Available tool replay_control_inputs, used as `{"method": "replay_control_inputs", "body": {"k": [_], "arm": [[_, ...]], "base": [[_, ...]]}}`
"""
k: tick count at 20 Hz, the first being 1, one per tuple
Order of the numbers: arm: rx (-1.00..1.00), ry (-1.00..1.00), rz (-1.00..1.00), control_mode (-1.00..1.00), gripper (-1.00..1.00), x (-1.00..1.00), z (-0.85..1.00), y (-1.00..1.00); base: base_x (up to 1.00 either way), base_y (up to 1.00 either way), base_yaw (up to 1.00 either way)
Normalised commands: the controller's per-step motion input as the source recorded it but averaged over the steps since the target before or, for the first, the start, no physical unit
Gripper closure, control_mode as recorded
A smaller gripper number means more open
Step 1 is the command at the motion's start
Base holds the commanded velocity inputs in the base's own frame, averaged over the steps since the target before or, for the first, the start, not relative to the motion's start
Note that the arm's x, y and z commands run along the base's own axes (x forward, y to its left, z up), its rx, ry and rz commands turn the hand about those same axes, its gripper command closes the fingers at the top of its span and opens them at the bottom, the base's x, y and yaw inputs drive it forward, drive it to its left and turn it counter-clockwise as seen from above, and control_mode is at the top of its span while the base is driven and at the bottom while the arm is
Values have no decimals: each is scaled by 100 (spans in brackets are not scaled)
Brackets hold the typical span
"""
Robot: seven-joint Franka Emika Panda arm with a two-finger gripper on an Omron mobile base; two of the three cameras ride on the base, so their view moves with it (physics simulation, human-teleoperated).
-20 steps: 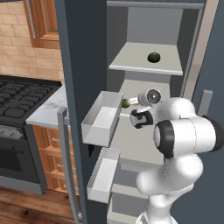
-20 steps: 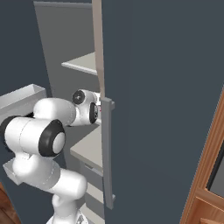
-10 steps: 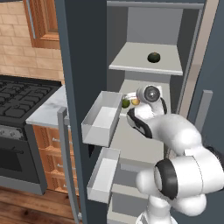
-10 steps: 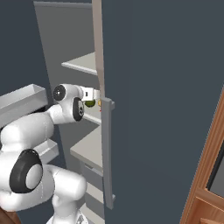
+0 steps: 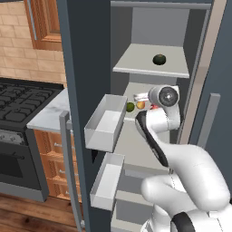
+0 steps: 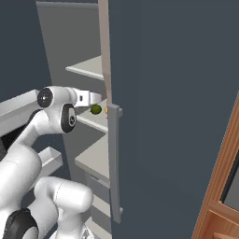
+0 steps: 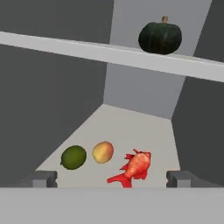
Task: Take the mango and squash from the highest rack and move them to the second highest rack where the lime and fish are located, to maximize freezer space. Close the freezer door after rearranging.
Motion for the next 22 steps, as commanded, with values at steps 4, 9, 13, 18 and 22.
{"method": "replay_control_inputs", "body": {"k": [4,9,13,18,22], "arm": [[0,2,-11,-100,-100,-45,88,0],[0,9,-16,-100,-100,-30,65,-2],[0,0,-19,-100,-100,-3,47,-10],[0,0,-13,-100,-100,1,37,-18],[2,8,-12,-100,-100,23,31,-29]], "base": [[0,0,0],[0,0,0],[0,0,0],[0,0,0],[0,0,0]]}}
